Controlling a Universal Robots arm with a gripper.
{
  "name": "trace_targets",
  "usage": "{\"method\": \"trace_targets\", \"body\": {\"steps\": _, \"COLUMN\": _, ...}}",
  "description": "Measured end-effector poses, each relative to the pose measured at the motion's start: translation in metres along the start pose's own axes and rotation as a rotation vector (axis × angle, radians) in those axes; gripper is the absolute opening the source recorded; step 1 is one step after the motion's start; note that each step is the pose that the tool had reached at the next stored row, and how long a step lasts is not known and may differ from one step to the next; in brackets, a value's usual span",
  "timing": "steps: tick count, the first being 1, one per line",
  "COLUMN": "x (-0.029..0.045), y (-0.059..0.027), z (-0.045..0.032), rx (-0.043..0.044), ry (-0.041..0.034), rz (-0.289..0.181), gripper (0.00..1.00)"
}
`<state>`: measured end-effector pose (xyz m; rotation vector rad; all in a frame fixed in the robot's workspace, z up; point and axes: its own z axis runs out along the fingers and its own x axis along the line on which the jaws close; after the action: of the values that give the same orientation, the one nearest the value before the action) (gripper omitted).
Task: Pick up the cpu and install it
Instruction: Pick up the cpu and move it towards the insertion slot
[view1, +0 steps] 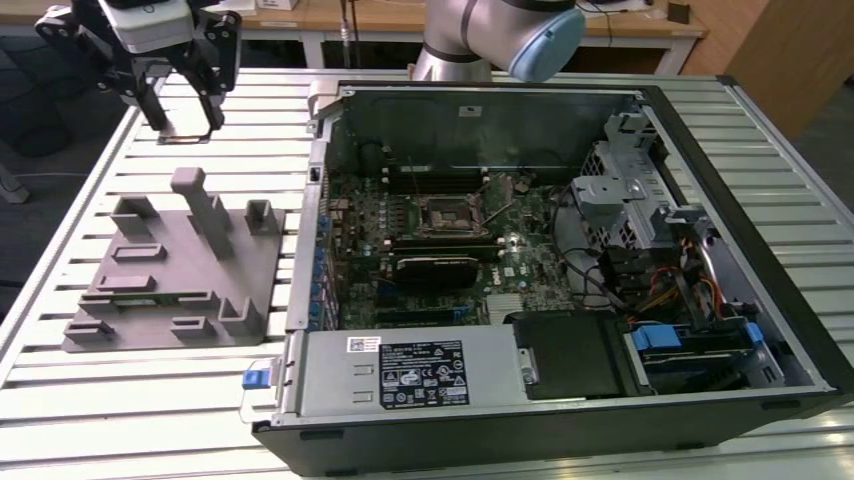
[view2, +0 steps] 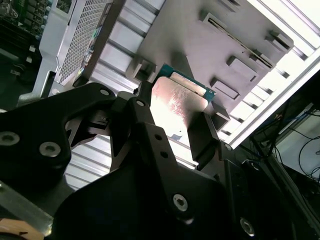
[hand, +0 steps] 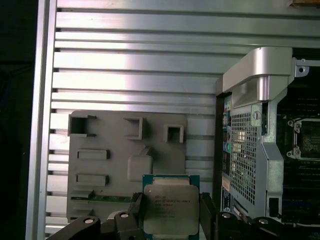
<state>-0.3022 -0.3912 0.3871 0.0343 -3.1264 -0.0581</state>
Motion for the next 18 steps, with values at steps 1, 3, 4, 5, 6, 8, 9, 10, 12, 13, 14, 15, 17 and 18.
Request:
{"method": "trace_targets", "body": {"steps": 1, "x": -0.0005, "y": 0.0, "z": 0.0, "rx": 0.0, "ry": 0.0, "rz": 0.0, "gripper": 0.54}}
{"method": "trace_targets", "body": {"steps": 3, "x": -0.0014, "y": 0.0, "z": 0.0, "rx": 0.0, "ry": -0.0001, "rz": 0.0, "gripper": 0.54}}
{"method": "trace_targets", "body": {"steps": 4, "x": -0.0018, "y": -0.0001, "z": 0.0, "rx": 0.0, "ry": 0.0, "rz": 0.0, "gripper": 0.54}}
{"method": "trace_targets", "body": {"steps": 5, "x": -0.0023, "y": -0.0001, "z": 0.0, "rx": 0.0, "ry": -0.0001, "rz": 0.0, "gripper": 0.54}}
{"method": "trace_targets", "body": {"steps": 6, "x": -0.0029, "y": -0.0001, "z": 0.0, "rx": 0.0, "ry": -0.0001, "rz": 0.0, "gripper": 0.54}}
{"method": "trace_targets", "body": {"steps": 8, "x": -0.004, "y": -0.0001, "z": 0.0, "rx": -0.0001, "ry": -0.0001, "rz": 0.0, "gripper": 0.54}}
{"method": "trace_targets", "body": {"steps": 9, "x": -0.0046, "y": -0.0001, "z": -0.0001, "rx": 0.0, "ry": 0.0, "rz": 0.0, "gripper": 0.54}}
{"method": "trace_targets", "body": {"steps": 10, "x": -0.0051, "y": -0.0001, "z": -0.0001, "rx": 0.0, "ry": 0.0, "rz": 0.0, "gripper": 0.54}}
{"method": "trace_targets", "body": {"steps": 12, "x": -0.0059, "y": -0.0001, "z": -0.0001, "rx": 0.0, "ry": -0.0001, "rz": 0.0, "gripper": 0.54}}
{"method": "trace_targets", "body": {"steps": 13, "x": -0.0063, "y": -0.0002, "z": -0.0001, "rx": 0.0, "ry": 0.0, "rz": 0.0, "gripper": 0.54}}
{"method": "trace_targets", "body": {"steps": 14, "x": -0.0068, "y": -0.0002, "z": -0.0001, "rx": 0.0, "ry": 0.0, "rz": 0.0, "gripper": 0.54}}
{"method": "trace_targets", "body": {"steps": 15, "x": -0.0072, "y": -0.0002, "z": -0.0001, "rx": 0.0, "ry": -0.0001, "rz": 0.0, "gripper": 0.54}}
{"method": "trace_targets", "body": {"steps": 17, "x": -0.0081, "y": -0.0002, "z": -0.0001, "rx": -0.0001, "ry": -0.0001, "rz": 0.0, "gripper": 0.54}}
{"method": "trace_targets", "body": {"steps": 18, "x": -0.0086, "y": -0.0002, "z": -0.0001, "rx": 0.0, "ry": 0.0, "rz": 0.0, "gripper": 0.54}}
